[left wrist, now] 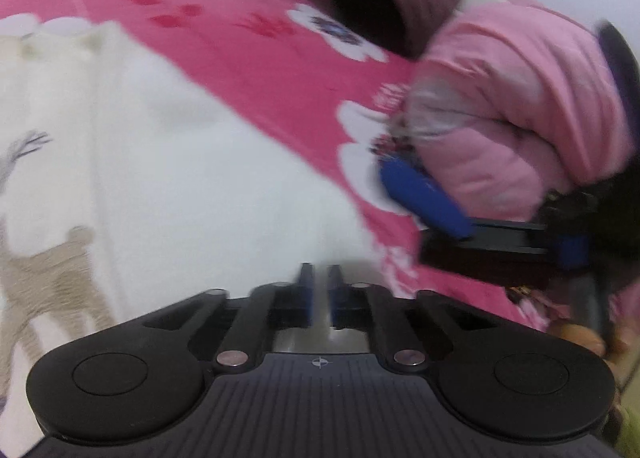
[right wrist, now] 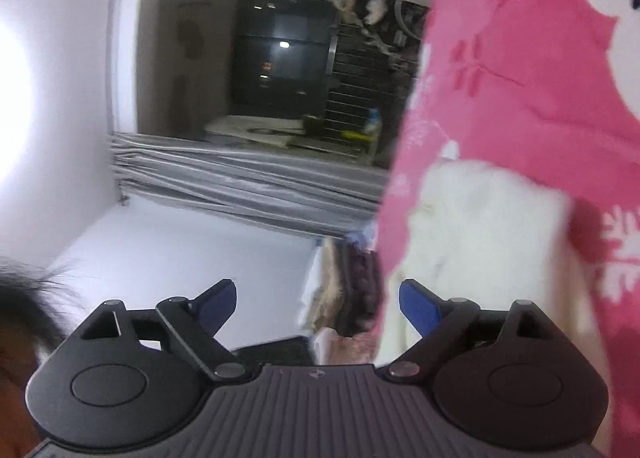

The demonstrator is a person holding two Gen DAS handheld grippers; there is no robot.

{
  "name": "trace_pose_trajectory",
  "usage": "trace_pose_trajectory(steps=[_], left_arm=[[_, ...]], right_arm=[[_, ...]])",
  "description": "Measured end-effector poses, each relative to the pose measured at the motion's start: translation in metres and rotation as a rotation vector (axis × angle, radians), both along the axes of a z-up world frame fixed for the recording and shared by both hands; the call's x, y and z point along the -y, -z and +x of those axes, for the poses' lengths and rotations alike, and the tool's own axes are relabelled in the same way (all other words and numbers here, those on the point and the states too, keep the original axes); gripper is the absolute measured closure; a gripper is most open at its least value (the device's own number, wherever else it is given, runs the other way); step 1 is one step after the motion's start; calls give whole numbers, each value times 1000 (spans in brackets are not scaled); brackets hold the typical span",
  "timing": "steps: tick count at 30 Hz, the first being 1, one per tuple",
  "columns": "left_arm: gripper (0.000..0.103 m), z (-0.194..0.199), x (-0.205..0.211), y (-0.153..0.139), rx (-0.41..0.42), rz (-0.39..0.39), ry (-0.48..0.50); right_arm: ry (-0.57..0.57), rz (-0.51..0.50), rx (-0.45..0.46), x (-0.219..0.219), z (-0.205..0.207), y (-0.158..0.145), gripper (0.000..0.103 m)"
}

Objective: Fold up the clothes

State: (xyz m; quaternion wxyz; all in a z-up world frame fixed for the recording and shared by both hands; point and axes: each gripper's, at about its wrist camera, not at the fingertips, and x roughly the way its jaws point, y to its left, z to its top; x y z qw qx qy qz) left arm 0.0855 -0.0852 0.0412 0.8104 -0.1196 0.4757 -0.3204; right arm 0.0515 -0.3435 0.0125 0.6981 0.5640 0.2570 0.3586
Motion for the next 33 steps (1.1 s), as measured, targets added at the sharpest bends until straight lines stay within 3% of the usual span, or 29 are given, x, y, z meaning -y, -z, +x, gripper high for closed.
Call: trace_pose_trajectory(steps=[3,6,8,12,16,18,24,28,31,33], left_arm=[[102,5,-12,8,-57,-15,-45],[102,6,-20,11,-86,-71,-28],[100,1,-17,5,-77,-114,40],[67,-18,8,-4,8,-53,205],[59,-29,31,-3,61,20,241],[57,-27,36,0,48,18,222],[57,-31,41,-2,77,62,216],[57,-36,46,0,128,106,231],[56,-36,45,0,126,103,212],[56,-35,44,0,115,96,189]], right_arm=[[95,-141,-10,16,-9,-8,14],[182,-333,-83,32,-19,-9,26],[171,-320,-150,36,-20,2,31],[105,-198,-245,29,-11,25,32],[36,-118,-241,18,-1,28,31],[25,-95,-236,16,1,31,31],[145,-200,-302,35,-4,33,30],[48,-210,-284,11,6,30,27],[0,-245,-231,-3,12,19,24],[-13,-217,-219,-5,12,17,24]])
